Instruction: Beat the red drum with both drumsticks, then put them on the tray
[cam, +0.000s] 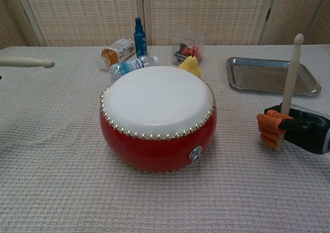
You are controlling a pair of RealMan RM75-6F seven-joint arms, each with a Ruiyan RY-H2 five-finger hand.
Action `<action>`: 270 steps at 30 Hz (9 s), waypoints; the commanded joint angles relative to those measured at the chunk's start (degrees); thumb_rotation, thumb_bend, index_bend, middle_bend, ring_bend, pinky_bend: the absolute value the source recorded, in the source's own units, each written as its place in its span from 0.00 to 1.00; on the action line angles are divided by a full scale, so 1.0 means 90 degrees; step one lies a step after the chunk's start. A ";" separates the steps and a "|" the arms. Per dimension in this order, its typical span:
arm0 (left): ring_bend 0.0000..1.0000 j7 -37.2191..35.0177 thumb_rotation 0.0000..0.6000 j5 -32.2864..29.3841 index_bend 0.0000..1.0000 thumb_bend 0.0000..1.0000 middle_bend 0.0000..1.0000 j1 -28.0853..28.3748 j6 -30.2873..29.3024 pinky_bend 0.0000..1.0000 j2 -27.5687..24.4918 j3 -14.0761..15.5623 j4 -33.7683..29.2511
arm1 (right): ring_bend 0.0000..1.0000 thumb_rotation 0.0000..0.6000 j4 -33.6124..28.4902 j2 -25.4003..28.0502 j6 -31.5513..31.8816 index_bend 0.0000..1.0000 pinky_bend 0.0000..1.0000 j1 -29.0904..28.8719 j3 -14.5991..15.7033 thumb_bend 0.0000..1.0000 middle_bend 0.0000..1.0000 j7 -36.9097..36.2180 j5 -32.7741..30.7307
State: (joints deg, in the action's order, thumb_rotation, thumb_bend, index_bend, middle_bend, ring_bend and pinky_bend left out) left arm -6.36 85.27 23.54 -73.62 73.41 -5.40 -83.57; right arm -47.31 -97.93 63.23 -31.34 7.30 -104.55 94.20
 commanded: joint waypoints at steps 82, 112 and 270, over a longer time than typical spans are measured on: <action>1.00 0.3132 1.00 -0.1496 1.00 0.83 1.00 0.1577 0.1384 1.00 0.0885 -0.0635 -0.0930 | 1.00 1.00 -0.5643 0.3145 -0.1853 1.00 1.00 -0.5217 -0.0136 0.94 1.00 1.4886 -0.7308; 1.00 0.3381 1.00 -0.2200 1.00 0.83 1.00 0.1887 0.1812 1.00 0.1210 -0.0450 -0.0687 | 1.00 1.00 -0.5501 0.2988 -0.1376 1.00 1.00 -0.3857 -0.0873 0.94 1.00 1.4063 -0.5881; 1.00 0.2369 1.00 -0.1889 0.99 0.83 1.00 0.1240 0.0900 1.00 0.0212 -0.0525 -0.1331 | 0.01 1.00 0.2354 0.0140 -0.5677 0.02 0.17 -0.2527 -0.2519 0.14 0.17 0.9867 -0.3811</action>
State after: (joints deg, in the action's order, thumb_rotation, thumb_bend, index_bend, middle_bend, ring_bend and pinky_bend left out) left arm 15.01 68.22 34.69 -65.50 75.31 -10.07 -95.58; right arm -25.77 -96.93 12.29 -54.14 -15.18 -15.59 59.75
